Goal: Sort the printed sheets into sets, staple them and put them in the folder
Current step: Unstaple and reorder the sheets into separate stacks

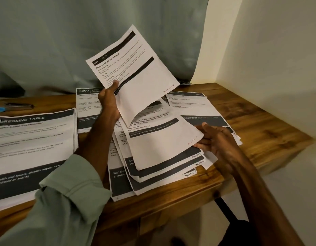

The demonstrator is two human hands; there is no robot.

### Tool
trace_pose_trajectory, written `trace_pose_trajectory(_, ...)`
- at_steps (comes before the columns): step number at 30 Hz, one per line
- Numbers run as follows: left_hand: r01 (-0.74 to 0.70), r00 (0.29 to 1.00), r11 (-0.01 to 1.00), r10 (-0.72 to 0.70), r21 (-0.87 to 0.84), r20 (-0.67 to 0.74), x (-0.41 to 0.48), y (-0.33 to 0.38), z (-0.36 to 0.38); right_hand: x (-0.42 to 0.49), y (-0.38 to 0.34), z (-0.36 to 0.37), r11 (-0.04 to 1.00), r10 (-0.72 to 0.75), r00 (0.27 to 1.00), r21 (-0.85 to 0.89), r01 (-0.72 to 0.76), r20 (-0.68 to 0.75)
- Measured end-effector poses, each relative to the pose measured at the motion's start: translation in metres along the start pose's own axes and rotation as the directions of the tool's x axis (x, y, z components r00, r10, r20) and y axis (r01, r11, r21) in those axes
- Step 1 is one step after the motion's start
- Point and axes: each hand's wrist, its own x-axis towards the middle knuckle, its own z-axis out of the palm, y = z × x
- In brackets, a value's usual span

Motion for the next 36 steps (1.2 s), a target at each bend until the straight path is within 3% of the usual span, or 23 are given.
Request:
trace_pose_trajectory(9, 0.009, 0.999, 1.0, -0.008, -0.021, 0.053, -0.005, 0.004, 0.012, -0.003, -0.003, -0.003, 0.98, -0.126, 0.99, -0.15, 0.133, 0.061)
trace_pose_trajectory(24, 0.033, 0.989, 0.999, -0.036, 0.027, 0.145, -0.002, 0.0, 0.019, -0.016, -0.007, -0.004, 0.969, -0.073, 0.981, -0.22, 0.113, 0.181)
trace_pose_trajectory(27, 0.041, 0.989, 0.999, -0.044, 0.025, 0.139, -0.003, -0.002, 0.021, -0.02, -0.008, -0.003, 0.952, -0.141, 0.972, -0.245, 0.185, 0.187)
trace_pose_trajectory(31, 0.044, 0.984, 0.997, -0.054, 0.059, 0.167, -0.005, -0.007, 0.021, -0.014, -0.006, -0.008, 0.806, -0.425, 0.905, -0.445, 0.39, 0.023)
trace_pose_trajectory(36, 0.041, 0.976, 0.995, -0.06, 0.093, 0.21, -0.007, -0.013, 0.02, 0.019, -0.004, -0.031, 0.576, -0.643, 0.757, -0.722, 0.383, -0.111)
